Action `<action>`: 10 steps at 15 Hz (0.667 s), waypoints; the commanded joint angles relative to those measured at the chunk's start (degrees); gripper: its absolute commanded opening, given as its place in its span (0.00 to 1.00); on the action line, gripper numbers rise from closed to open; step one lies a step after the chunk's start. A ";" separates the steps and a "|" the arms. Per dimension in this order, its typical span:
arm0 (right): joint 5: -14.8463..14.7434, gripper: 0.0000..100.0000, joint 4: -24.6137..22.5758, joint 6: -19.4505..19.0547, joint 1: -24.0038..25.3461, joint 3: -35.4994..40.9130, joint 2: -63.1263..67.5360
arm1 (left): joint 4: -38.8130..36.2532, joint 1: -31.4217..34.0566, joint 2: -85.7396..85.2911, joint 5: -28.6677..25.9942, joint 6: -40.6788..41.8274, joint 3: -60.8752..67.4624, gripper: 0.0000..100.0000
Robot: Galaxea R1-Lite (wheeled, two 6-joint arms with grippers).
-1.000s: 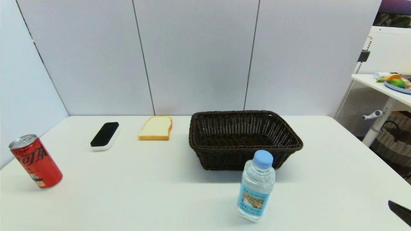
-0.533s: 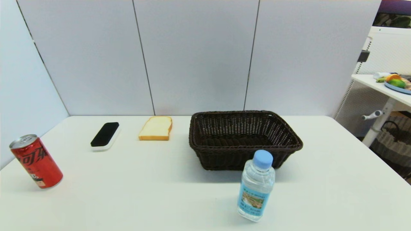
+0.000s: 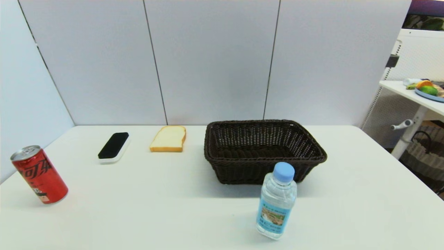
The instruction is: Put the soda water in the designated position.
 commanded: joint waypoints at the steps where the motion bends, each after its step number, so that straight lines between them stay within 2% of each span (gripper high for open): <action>1: -0.74 1.00 -0.13 2.35 -0.02 0.07 -2.69 | 0.02 0.01 0.04 0.00 0.00 0.01 1.00; 10: -2.23 1.00 -0.31 5.16 -0.02 0.16 -2.69 | 0.02 0.01 0.04 0.00 0.00 0.01 1.00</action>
